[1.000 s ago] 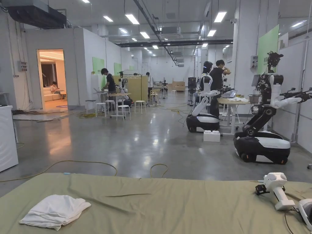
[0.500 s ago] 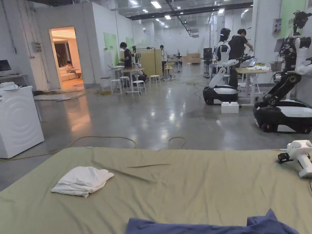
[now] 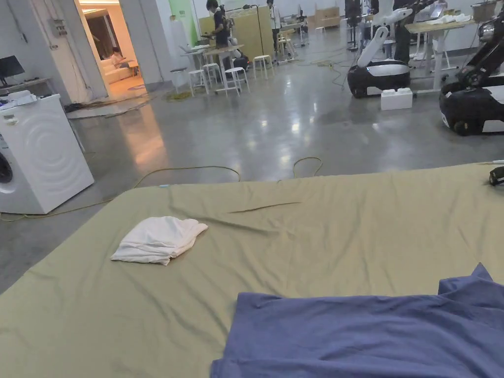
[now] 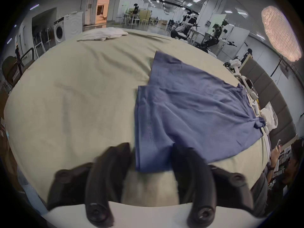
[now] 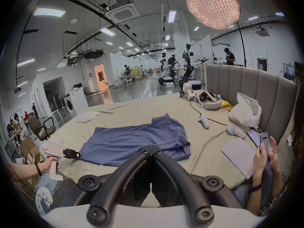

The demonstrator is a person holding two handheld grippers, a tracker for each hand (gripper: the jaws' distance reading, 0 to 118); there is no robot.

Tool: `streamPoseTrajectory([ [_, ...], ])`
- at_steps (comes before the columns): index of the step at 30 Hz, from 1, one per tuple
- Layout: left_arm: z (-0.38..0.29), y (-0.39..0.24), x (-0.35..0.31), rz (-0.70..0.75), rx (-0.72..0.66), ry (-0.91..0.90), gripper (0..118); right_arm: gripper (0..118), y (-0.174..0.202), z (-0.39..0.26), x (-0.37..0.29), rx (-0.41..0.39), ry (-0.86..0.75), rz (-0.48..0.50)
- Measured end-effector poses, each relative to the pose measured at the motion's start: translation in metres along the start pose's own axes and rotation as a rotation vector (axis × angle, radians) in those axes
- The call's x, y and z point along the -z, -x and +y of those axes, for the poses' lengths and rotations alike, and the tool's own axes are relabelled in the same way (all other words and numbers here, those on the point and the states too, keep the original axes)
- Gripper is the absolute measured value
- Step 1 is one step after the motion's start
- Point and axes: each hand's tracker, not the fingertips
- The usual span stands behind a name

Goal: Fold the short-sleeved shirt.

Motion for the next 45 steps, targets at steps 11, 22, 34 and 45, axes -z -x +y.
streamPoseTrajectory([
  [11,0.007,-0.04,0.021,0.134,0.176,0.131,14,60,-0.044,-0.017,0.086,0.072,0.2,-0.018],
  [22,0.008,-0.043,0.009,0.106,0.138,0.139,14,64,-0.121,-0.071,0.288,0.208,0.529,-0.222],
  [34,0.003,-0.025,-0.064,0.006,0.045,-0.058,9,10,-0.08,-0.038,0.217,0.015,0.439,-0.258],
  [45,-0.086,0.003,-0.125,-0.069,0.016,0.004,9,9,-0.092,-0.082,0.101,0.035,0.468,-0.211],
])
